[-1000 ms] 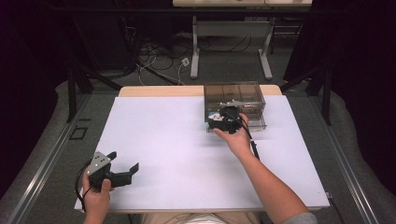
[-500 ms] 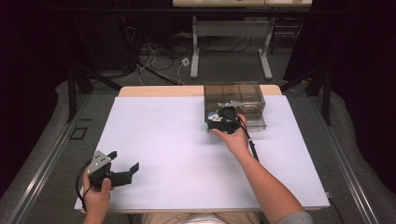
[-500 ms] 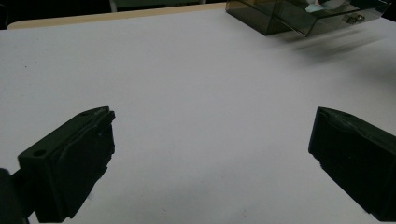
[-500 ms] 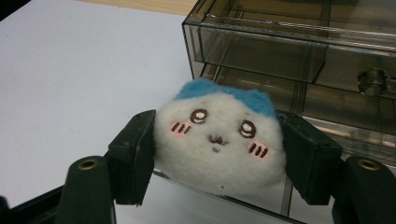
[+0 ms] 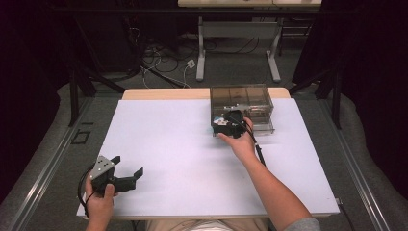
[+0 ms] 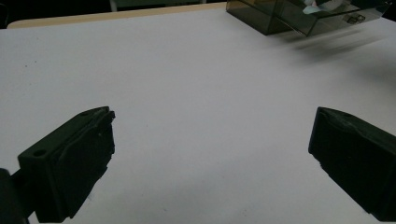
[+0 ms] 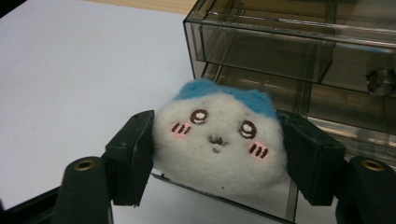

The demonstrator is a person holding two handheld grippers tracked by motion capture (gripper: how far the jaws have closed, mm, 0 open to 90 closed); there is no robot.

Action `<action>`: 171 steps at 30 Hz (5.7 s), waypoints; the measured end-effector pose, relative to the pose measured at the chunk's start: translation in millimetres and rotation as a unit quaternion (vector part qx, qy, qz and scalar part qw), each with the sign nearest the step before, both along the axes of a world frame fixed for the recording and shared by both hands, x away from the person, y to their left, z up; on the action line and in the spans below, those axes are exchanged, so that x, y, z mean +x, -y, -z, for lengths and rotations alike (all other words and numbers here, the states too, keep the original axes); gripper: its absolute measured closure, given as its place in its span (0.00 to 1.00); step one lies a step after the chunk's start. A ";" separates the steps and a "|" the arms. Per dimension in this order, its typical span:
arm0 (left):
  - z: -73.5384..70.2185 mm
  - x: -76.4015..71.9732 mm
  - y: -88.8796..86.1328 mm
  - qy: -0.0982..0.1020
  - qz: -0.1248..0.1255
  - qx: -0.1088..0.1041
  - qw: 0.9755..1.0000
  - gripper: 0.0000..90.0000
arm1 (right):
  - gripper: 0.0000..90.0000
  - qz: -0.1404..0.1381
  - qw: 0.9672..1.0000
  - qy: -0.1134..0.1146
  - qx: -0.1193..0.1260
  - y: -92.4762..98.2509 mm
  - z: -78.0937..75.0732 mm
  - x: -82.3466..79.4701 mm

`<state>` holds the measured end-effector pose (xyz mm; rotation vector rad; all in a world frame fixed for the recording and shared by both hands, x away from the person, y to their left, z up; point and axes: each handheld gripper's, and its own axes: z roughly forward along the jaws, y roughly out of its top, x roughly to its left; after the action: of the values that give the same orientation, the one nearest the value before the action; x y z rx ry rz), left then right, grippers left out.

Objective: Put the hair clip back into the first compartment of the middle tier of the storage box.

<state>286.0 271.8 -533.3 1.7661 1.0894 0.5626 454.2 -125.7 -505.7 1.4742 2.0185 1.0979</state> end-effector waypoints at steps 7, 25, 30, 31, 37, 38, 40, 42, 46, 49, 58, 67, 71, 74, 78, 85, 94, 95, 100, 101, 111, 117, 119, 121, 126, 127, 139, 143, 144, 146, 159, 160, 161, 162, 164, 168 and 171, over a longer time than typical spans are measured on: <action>0.2 -0.1 -0.1 -0.001 0.000 0.000 1.000 0.00 | 0.27 0.005 1.000 0.006 -0.002 -0.3 -0.9 0.4; 0.0 -0.1 -0.8 0.000 -0.002 0.000 1.000 0.00 | 0.26 0.008 1.000 0.018 0.014 7.1 -11.8 -6.4; -0.1 -0.2 -0.7 0.000 -0.002 0.000 1.000 0.00 | 0.24 0.000 1.000 0.024 0.011 7.0 -14.8 -10.0; -0.1 -0.2 -0.7 0.000 -0.002 0.000 1.000 0.00 | 0.23 0.000 1.000 0.026 0.011 6.5 -15.4 -11.1; 0.2 0.0 -0.5 -0.002 -0.001 0.001 1.000 0.00 | 0.20 -0.015 0.999 0.039 0.002 3.7 -18.0 -16.6; 0.2 0.0 -0.5 -0.002 -0.001 0.001 1.000 0.00 | 0.20 -0.018 0.999 0.043 -0.001 3.5 -18.6 -17.4; 0.3 0.0 -0.4 -0.002 0.000 0.001 1.000 0.00 | 0.18 -0.025 0.998 0.050 -0.004 2.9 -20.0 -19.4; 0.3 0.0 -0.5 -0.002 0.000 0.001 1.000 0.00 | 0.17 -0.028 0.998 0.053 -0.005 3.0 -20.9 -20.7; 0.4 -0.1 -0.3 -0.002 0.000 0.002 1.000 0.00 | 0.17 -0.032 0.998 0.049 -0.004 2.8 -21.8 -23.1; 0.3 -0.2 -0.2 -0.002 0.000 0.002 1.000 0.00 | 0.17 -0.034 0.998 0.050 -0.008 3.3 -21.9 -25.0; 0.4 -0.1 -0.2 -0.003 0.000 0.002 1.000 0.00 | 0.17 -0.039 0.998 0.049 -0.012 5.5 -21.7 -33.4; 0.4 -0.3 0.2 -0.003 -0.001 0.002 1.000 0.00 | 0.17 -0.049 0.997 0.064 -0.009 10.6 -22.5 -52.5; 0.4 0.1 0.8 -0.001 0.000 0.001 1.000 0.00 | 0.17 -0.048 0.997 0.067 -0.005 14.9 -22.9 -60.5; 0.3 0.2 0.9 -0.001 0.000 0.003 1.000 0.00 | 0.17 -0.048 0.996 0.070 0.000 17.2 -22.1 -65.1; 0.2 0.3 0.9 -0.002 0.000 0.003 1.000 0.00 | 0.17 -0.049 0.996 0.071 -0.001 21.7 -20.6 -70.3; 0.4 0.1 1.6 -0.003 0.000 0.002 1.000 0.00 | 0.17 -0.045 0.997 0.069 0.011 34.7 -21.2 -79.8; 0.7 0.4 2.1 -0.003 -0.001 0.002 1.000 0.00 | 0.17 -0.042 0.995 0.085 0.018 49.4 -21.4 -90.9; 0.6 0.3 2.1 -0.003 -0.001 0.003 1.000 0.00 | 0.17 -0.041 0.995 0.085 0.022 50.4 -21.1 -92.4; 0.5 0.1 1.5 -0.003 -0.001 0.002 1.000 0.00 | 0.18 -0.042 0.995 0.089 0.018 57.2 -19.3 -99.0; 0.5 0.1 1.5 -0.003 -0.001 0.001 1.000 0.00 | 0.18 -0.040 0.995 0.088 0.021 58.4 -19.1 -100.5; 0.0 -0.1 1.5 -0.003 -0.002 0.001 1.000 0.00 | 0.18 -0.033 0.994 0.096 0.025 73.7 -14.5 -113.4; 0.1 -0.1 1.5 -0.003 -0.002 0.002 1.000 0.00 | 0.18 -0.033 0.994 0.100 0.029 82.1 -12.5 -121.3; 0.1 -0.1 1.5 -0.003 -0.002 0.002 1.000 0.00 | 0.19 -0.034 0.994 0.100 0.029 83.3 -12.2 -122.8; 0.1 -0.1 1.5 -0.003 -0.002 0.002 1.000 0.00 | 0.19 -0.034 0.994 0.103 0.025 86.4 -11.5 -127.3; 0.1 0.0 1.7 -0.004 -0.002 0.001 1.000 0.00 | 0.19 -0.037 0.994 0.107 0.013 89.3 -8.7 -132.6; 0.0 0.0 1.5 -0.003 -0.003 0.002 1.000 0.00 | 0.19 -0.035 0.994 0.106 0.012 89.4 -7.8 -133.9; 0.6 0.1 2.1 -0.004 -0.003 -0.001 1.000 0.00 | 0.20 -0.022 0.994 0.101 0.016 99.6 6.7 -143.9; 0.7 0.0 2.1 -0.004 -0.003 -0.002 1.000 0.00 | 0.20 -0.012 0.995 0.099 0.029 106.2 10.2 -146.3; 0.7 0.0 2.1 -0.004 -0.003 -0.002 1.000 0.00 | 0.20 -0.012 0.995 0.099 0.029 106.2 10.2 -146.3; 0.8 0.1 2.2 -0.004 -0.002 -0.002 1.000 0.00 | 0.21 0.006 0.995 0.094 0.044 113.8 14.0 -148.2; 1.2 0.6 3.0 -0.005 -0.004 -0.005 1.000 0.00 | 0.21 0.050 0.993 0.087 0.067 142.7 29.3 -152.5; 1.3 0.6 3.0 -0.005 -0.005 -0.005 1.000 0.00 | 0.21 0.057 0.992 0.083 0.070 146.7 30.9 -152.9; 1.3 0.6 2.9 -0.005 -0.005 -0.005 1.000 0.00 | 0.21 0.058 0.992 0.083 0.070 147.7 31.1 -152.9; 1.4 0.6 2.9 -0.006 -0.005 -0.005 1.000 0.00 | 0.21 0.058 0.992 0.084 0.068 148.9 31.3 -152.9; 1.6 0.7 2.8 -0.005 -0.004 -0.005 1.000 0.00 | 0.21 0.068 0.991 0.088 0.081 149.6 32.5 -152.6; 2.2 0.9 2.6 -0.006 -0.004 -0.004 1.000 0.00 | 0.21 0.071 0.991 0.080 0.077 153.8 33.5 -152.6; 2.1 0.7 2.2 -0.007 -0.005 -0.003 1.000 0.00 | 0.21 0.073 0.991 0.079 0.078 155.2 35.0 -152.6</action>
<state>286.7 269.6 -535.4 1.7627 1.1081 0.5538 301.6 -281.0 -540.6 1.5314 1.7241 1.2913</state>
